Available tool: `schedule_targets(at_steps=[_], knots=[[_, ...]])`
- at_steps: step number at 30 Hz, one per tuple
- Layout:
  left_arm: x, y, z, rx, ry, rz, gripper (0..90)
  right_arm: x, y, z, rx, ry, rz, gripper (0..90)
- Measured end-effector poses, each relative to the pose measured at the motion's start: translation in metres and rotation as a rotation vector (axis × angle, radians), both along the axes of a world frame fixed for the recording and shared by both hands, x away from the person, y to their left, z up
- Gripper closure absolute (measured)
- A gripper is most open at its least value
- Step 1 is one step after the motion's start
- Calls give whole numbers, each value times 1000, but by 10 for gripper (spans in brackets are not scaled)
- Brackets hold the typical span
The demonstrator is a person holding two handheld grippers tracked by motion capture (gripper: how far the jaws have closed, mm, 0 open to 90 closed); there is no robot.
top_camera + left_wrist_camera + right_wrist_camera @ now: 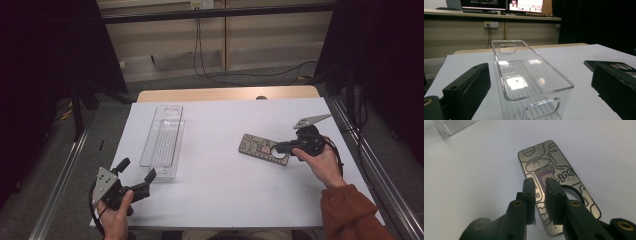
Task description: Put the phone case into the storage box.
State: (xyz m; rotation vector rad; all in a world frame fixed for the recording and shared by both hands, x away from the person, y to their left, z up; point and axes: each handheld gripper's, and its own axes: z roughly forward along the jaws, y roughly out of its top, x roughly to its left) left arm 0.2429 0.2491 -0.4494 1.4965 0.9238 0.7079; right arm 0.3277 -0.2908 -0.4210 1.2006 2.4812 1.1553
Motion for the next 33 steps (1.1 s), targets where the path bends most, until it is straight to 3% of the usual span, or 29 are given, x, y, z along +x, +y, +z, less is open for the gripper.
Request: schedule_targets(at_steps=[7,15,19,33], knots=[[0,0,0,1,0,9,24,11,-1,1,-7,31,2,900],[0,1,0,-2,-3,6,24,20,2,0,-31,40,1,900],[0,0,0,3,-1,3,23,26,3,0,-18,32,5,900],[0,0,0,0,3,-4,24,58,26,-3,-123,122,17,900]])
